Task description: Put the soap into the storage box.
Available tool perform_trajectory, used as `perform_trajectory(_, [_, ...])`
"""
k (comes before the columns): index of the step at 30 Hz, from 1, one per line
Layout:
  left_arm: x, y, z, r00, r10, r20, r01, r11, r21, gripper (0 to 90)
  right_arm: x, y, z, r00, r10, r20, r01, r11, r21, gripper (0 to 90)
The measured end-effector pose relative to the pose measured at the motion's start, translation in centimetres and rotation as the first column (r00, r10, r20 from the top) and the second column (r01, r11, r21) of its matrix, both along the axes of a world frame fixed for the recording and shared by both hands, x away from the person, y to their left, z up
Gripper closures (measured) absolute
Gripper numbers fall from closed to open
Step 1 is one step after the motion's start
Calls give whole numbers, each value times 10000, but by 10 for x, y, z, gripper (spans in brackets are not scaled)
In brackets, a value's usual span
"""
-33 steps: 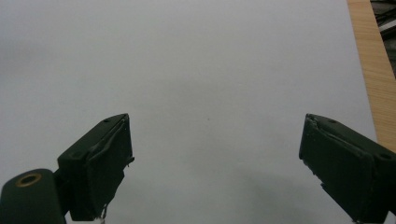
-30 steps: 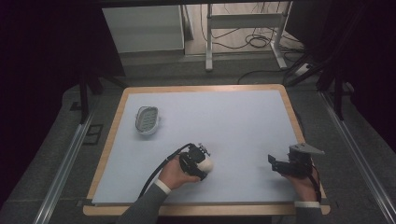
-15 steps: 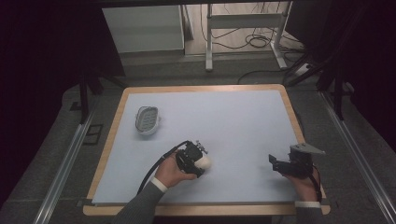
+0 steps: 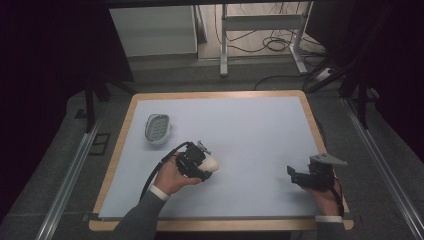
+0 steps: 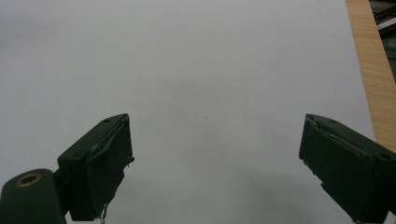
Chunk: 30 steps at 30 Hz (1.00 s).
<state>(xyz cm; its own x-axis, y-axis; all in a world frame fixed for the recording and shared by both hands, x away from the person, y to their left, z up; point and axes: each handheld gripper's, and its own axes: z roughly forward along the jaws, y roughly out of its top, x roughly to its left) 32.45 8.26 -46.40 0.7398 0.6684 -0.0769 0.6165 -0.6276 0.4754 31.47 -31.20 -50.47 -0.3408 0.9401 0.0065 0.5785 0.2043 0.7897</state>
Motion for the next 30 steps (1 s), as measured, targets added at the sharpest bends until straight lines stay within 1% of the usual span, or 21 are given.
perform_trajectory(7, [4, 8, 2, 9999, 169, -19, -169, 9998, -128, 496, 1, 0, -1, 10000, -33, -25, 32, 10000, -27, 95])
perform_trajectory(11, [5, 13, 5, 9997, 230, -2, -230, 9997, -80, 496, 0, 0, -1, 10000, -46, -33, 45, 10000, -17, 94])
perform_trajectory(15, [7, 17, 8, 9997, 249, -52, -250, 9993, -282, 496, 1, 0, -2, 10000, -5, -52, 5, 10000, -45, 95])
perform_trajectory(22, [11, 24, 13, 9993, 372, 55, -370, 9991, -211, 496, 1, 0, -2, 9999, -26, -103, 26, 10000, -57, 95])
perform_trajectory(24, [12, 26, 15, 9990, 441, 70, -439, 9986, -281, 496, 1, 0, -2, 9999, -29, -97, 28, 10000, -53, 94])
perform_trajectory(28, [13, 29, 18, 9985, 523, 154, -519, 9983, -256, 496, 1, 0, -2, 10000, -20, -73, 20, 10000, -25, 94])
perform_trajectory(30, [14, 31, 19, 9982, 571, 203, -564, 9978, -344, 496, 0, 0, -2, 10000, -19, -64, 19, 10000, -28, 95])
